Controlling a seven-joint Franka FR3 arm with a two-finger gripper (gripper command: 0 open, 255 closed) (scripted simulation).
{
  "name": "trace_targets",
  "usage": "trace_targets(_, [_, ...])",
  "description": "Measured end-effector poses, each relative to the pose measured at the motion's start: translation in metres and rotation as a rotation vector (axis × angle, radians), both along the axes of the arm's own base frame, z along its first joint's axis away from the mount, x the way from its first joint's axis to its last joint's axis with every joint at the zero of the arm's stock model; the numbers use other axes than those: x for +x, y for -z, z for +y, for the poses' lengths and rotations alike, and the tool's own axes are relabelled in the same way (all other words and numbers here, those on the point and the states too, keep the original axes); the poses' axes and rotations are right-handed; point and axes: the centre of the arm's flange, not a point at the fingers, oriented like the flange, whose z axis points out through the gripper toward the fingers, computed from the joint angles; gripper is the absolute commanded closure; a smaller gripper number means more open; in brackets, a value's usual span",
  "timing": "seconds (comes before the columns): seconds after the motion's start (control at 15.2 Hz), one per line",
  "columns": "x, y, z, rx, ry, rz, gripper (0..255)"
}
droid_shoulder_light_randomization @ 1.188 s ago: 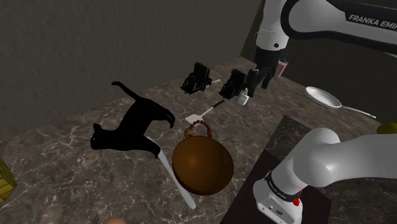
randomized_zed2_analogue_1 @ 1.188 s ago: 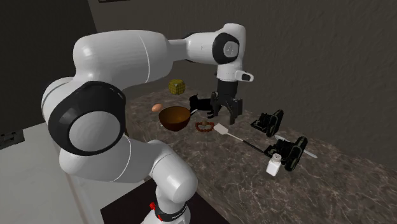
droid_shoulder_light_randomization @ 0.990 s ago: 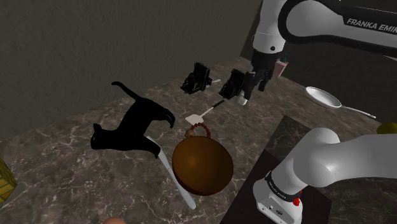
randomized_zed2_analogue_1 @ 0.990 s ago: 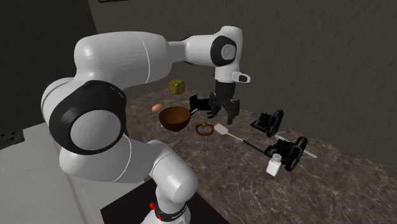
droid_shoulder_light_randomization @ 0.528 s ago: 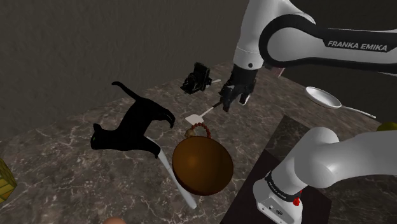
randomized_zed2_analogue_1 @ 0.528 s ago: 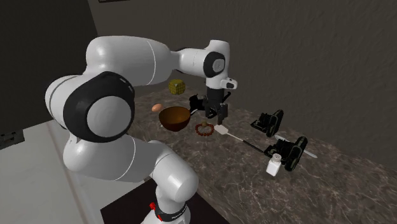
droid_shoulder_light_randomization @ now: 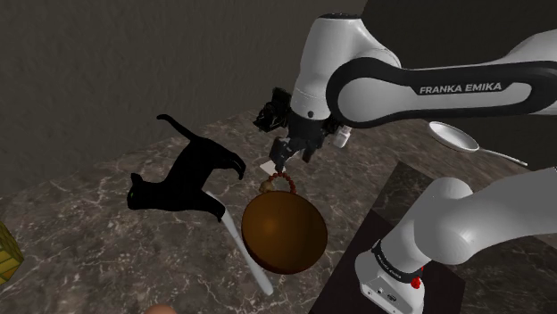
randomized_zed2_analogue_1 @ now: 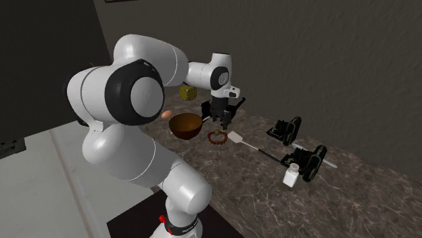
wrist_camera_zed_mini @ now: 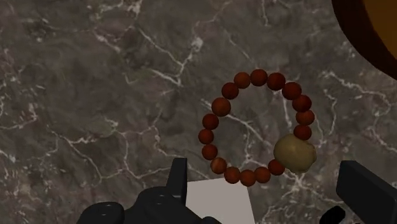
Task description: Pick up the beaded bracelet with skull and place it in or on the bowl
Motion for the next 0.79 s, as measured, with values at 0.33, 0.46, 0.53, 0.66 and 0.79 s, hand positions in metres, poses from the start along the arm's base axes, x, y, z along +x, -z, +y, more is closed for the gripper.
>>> trace_targets(0.33, [0.015,0.026,0.043,0.023,0.023,-0.044,0])
trace_targets(0.46, [0.017,0.038,0.045,0.025,0.025,-0.047,0])
trace_targets(0.53, [0.017,0.043,0.046,0.025,0.026,-0.048,0])
trace_targets(0.66, [0.018,0.054,0.047,0.026,0.026,-0.048,0])
trace_targets(0.79, [0.018,0.064,0.046,0.026,0.026,-0.049,0])
